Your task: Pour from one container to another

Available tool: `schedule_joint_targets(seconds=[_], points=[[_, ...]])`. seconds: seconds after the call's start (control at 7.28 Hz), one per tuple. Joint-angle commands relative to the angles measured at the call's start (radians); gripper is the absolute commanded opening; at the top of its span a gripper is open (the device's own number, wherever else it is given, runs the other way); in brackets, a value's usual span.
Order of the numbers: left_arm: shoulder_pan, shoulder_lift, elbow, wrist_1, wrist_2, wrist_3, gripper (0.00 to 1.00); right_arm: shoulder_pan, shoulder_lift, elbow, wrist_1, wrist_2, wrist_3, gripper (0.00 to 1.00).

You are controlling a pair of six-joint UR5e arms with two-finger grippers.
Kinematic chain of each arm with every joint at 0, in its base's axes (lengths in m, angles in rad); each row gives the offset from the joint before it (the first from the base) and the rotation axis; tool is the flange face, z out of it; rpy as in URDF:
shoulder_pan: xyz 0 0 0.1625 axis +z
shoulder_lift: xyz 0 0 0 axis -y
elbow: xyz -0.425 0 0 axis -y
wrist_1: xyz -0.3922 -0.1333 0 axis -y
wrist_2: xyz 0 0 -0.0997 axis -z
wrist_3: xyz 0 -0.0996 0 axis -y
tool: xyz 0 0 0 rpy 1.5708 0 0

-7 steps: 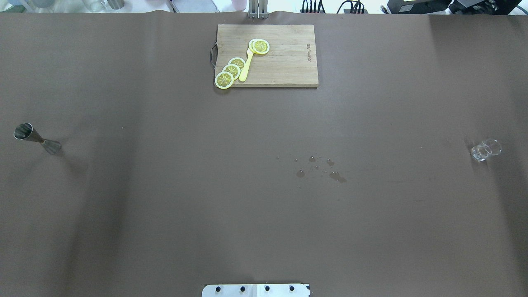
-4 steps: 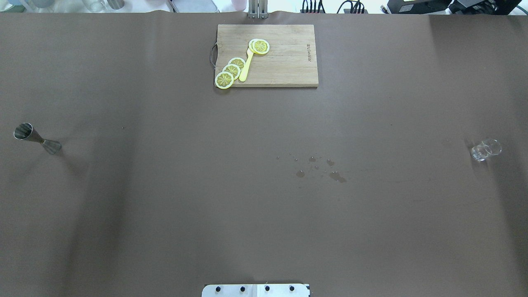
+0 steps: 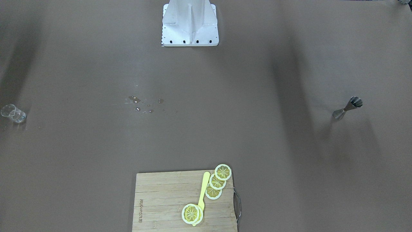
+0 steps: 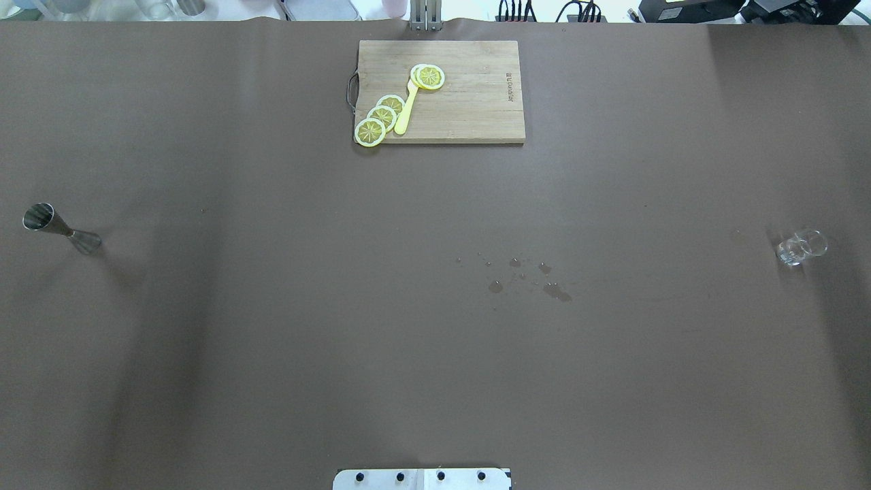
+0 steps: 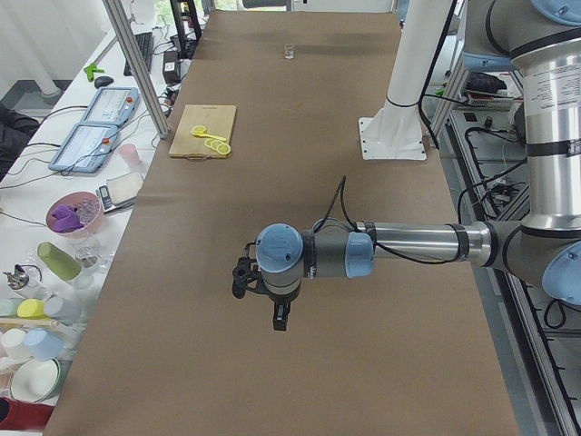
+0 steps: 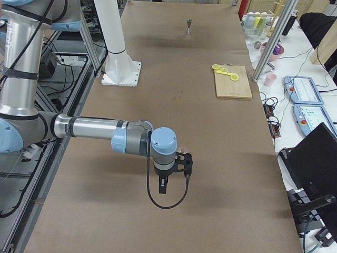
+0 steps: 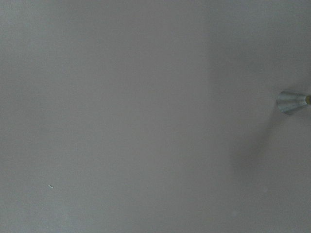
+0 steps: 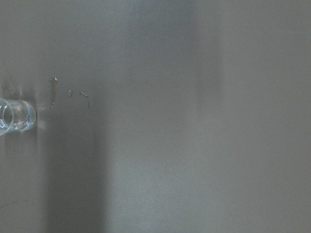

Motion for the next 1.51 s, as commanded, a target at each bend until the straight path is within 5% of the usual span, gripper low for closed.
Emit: schedule_joint_targets(seconds=[0.0,1.37], points=[[0.003,-0.013,-0.009,0.001,0.070,-0.001,0.98,0.000,0.001,0.000,0.000,0.000,0.000,1.00],[0.006,-0.166,0.001,-0.002,0.064,-0.029,0.98,0.000,0.001,0.001,0.002,0.004,0.000,1.00]])
